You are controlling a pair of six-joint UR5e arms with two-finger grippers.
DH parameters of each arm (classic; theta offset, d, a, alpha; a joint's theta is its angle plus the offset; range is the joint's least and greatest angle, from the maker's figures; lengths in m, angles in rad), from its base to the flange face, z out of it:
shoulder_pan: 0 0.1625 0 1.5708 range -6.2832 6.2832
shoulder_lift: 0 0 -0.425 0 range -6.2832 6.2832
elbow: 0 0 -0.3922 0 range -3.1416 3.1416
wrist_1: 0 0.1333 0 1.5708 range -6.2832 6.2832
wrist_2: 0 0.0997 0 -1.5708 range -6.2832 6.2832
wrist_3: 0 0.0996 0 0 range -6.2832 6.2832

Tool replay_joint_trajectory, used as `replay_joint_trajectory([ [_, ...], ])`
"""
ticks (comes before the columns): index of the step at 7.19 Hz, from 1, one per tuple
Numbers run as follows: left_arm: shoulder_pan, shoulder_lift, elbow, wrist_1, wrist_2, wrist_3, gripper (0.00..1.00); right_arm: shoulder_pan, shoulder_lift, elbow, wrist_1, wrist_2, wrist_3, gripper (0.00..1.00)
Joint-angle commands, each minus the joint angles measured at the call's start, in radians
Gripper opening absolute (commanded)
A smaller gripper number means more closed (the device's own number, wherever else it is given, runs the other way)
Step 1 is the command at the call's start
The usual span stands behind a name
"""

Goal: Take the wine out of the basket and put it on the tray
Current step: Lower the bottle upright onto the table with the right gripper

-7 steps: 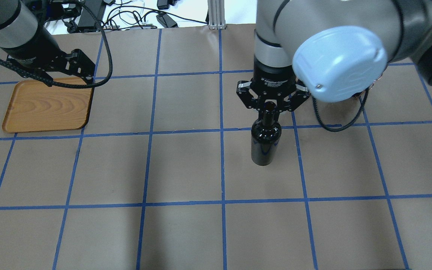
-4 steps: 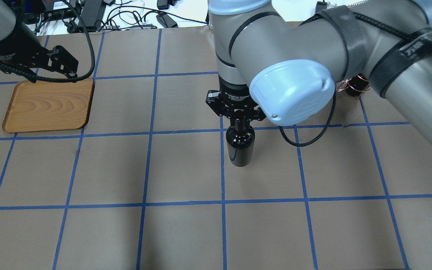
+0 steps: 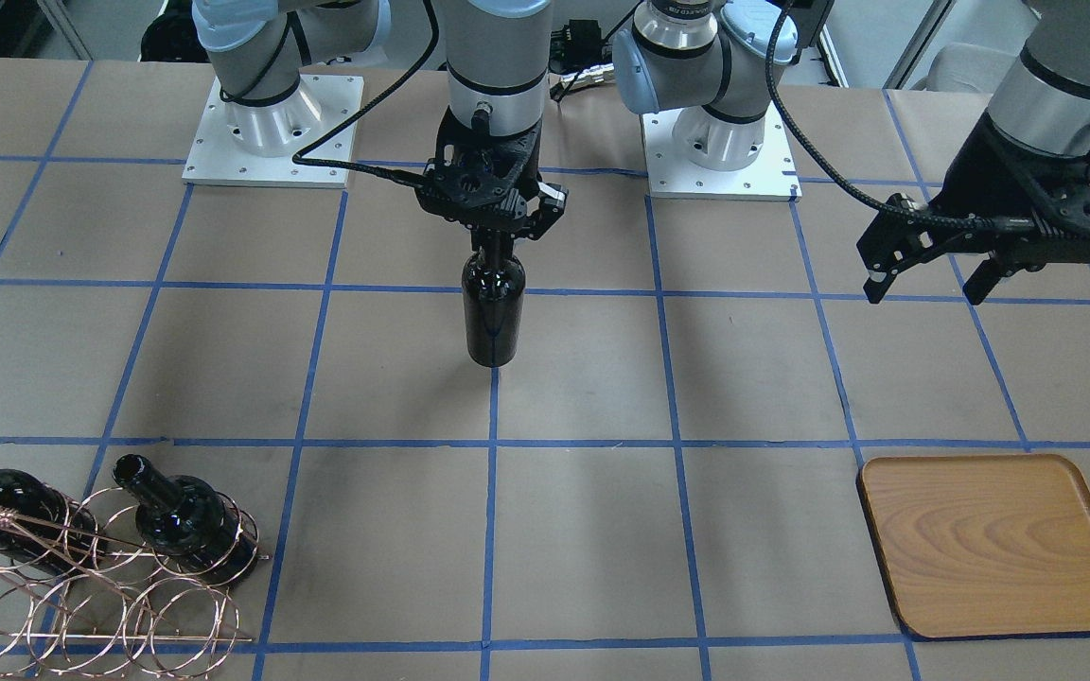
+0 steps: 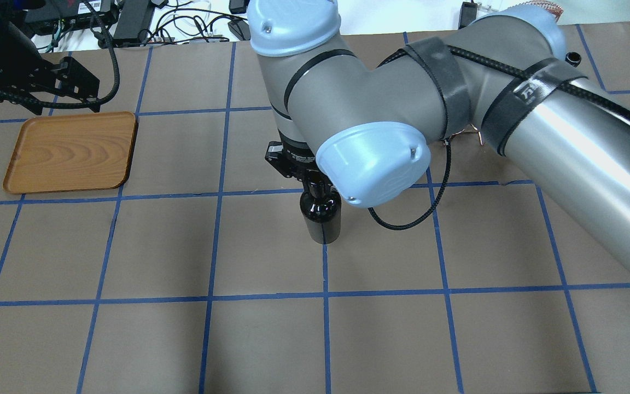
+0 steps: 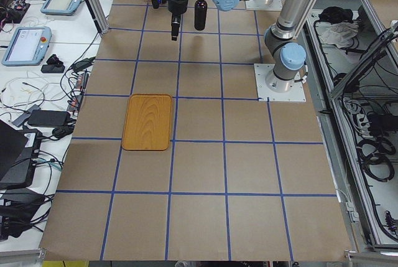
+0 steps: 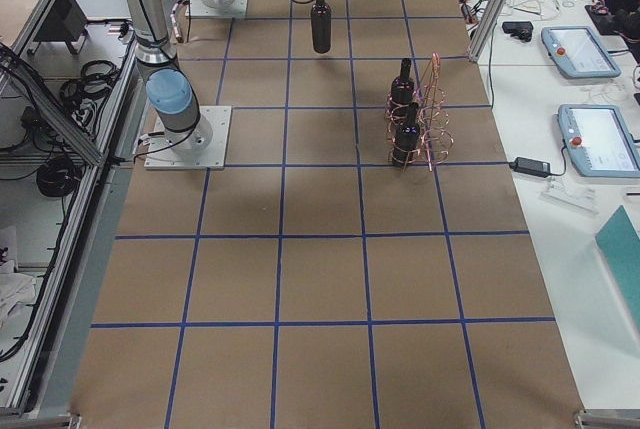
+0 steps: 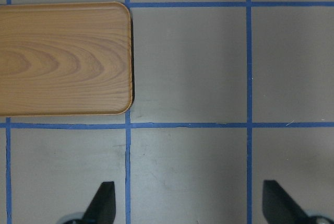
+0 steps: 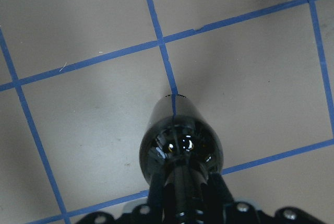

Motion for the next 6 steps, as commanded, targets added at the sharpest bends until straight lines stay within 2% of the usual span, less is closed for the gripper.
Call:
replay_joint_trajectory([
  [1,0.021,0.0,0.0,0.0,-0.002,0.045,1.0,0.006,0.002,-0.001,-0.009,0.046,0.059,0.0],
  [6,0.019,-0.002,-0.002,-0.002,-0.004,0.045,1.0,0.091,0.108,-0.093,-0.031,0.02,0.106,0.0],
])
